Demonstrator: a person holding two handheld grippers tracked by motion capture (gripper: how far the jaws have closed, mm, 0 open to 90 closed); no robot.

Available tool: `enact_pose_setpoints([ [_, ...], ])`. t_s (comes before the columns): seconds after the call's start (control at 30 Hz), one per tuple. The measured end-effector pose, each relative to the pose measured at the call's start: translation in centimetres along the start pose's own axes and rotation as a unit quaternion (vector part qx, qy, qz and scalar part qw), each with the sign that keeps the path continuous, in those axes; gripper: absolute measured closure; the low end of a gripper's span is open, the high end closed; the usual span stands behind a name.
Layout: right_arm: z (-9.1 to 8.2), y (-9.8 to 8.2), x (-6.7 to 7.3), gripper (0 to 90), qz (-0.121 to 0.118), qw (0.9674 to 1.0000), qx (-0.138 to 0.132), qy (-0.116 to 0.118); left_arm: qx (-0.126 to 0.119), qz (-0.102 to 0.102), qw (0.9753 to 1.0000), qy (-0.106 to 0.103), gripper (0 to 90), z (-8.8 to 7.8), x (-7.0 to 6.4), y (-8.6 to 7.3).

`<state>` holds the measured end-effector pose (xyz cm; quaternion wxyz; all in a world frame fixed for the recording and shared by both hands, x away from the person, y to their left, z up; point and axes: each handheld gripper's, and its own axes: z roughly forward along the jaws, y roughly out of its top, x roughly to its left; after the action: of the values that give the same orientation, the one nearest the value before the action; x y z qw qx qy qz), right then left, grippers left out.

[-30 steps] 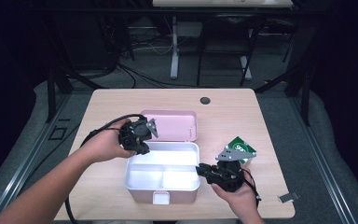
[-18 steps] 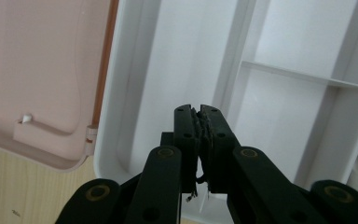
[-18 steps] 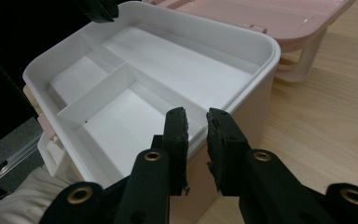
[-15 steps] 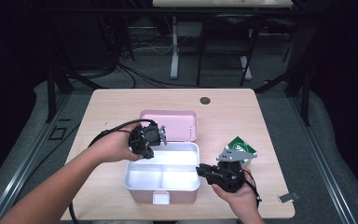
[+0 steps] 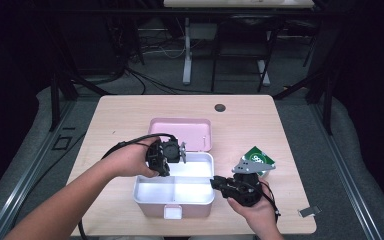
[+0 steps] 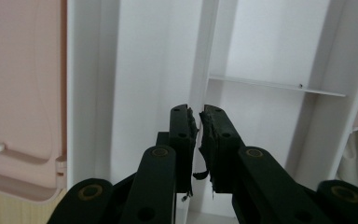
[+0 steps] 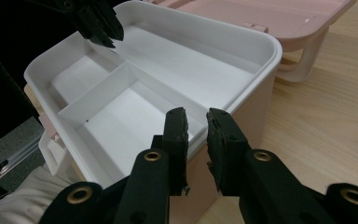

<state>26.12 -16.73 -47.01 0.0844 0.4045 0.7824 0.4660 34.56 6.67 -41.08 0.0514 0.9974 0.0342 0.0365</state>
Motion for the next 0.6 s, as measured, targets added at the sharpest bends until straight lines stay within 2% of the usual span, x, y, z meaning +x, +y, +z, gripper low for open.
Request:
enact_pose_setpoints([
  [0.37, -0.1, 0.0, 0.0, 77.2, 0.002, 1.0000, -0.001, 0.002, 0.013, 0.012, 0.9998, -0.009, 82.9, 1.0, -0.3, 0.9],
  [0.6, -0.1, -0.1, 0.0, 77.2, 0.001, 1.0000, -0.004, 0.000, 0.030, 0.024, 0.9993, 0.000, 85.2, 1.9, -0.6, 1.6],
])
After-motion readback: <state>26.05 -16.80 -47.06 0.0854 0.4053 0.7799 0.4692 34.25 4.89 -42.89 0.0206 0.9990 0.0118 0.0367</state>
